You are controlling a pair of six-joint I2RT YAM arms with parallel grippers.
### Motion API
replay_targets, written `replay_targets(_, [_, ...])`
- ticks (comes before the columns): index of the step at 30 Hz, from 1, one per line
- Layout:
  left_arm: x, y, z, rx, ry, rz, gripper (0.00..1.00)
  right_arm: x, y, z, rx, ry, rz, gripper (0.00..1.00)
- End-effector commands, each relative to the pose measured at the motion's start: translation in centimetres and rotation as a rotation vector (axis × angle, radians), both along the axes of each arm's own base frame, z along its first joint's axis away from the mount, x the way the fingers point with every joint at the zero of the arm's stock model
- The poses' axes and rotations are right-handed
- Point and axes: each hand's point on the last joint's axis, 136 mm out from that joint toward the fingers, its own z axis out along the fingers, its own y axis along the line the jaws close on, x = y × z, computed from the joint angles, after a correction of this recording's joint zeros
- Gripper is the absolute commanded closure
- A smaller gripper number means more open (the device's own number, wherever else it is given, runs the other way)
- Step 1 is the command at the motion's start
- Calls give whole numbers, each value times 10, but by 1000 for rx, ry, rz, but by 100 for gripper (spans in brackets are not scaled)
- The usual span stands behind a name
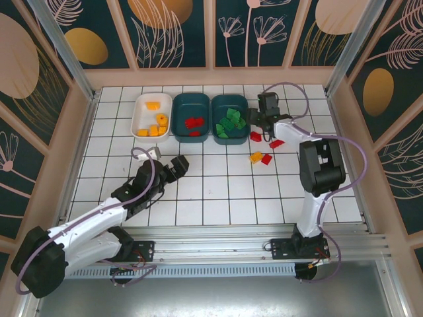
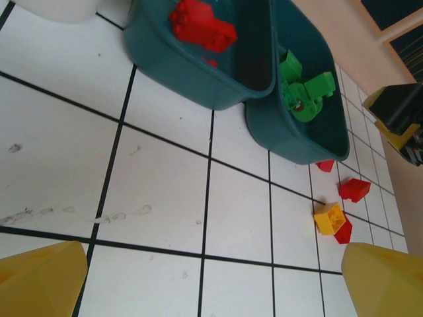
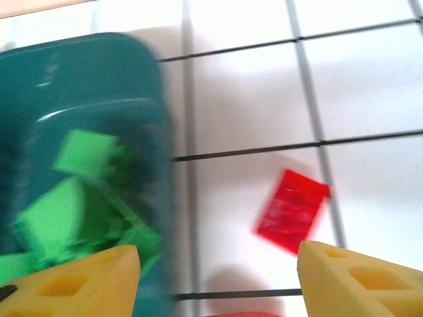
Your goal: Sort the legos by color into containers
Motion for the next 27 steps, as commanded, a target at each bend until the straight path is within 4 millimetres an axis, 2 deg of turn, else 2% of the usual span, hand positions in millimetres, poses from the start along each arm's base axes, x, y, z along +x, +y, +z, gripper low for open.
replay_targets(1, [2,-7,0,-23,-4,-24,1,10,-37,-3,27,-14,-148,35])
replay_targets(5, [5,-18,-5,-37,22,-58,2,25,-46,-29,42,55,-172,35])
replay_targets(9, [6,-29,-10,-41,53,-98,1,40,-38,-47,59,92,-155,34])
replay_targets(12, [6,-31,-12,-39,58,-107,1,46,-34,-58,73,112,-151,34])
replay_targets(16, [8,-25,-9,-24,41,-82,2,45,-34,-71,76,140,-171,36])
replay_targets(19, [9,-21,-4,-12,21,-67,2,40,-32,-78,86,152,-166,43])
replay_targets(22, [10,-18,-2,3,11,-57,2,35,-31,-81,88,158,-166,60])
replay_targets(24, [11,-13,2,41,-3,-52,1,31,-31,-77,94,144,-173,70])
replay_targets(27, [13,0,13,87,-26,-26,2,25,-33,-60,91,101,-188,76])
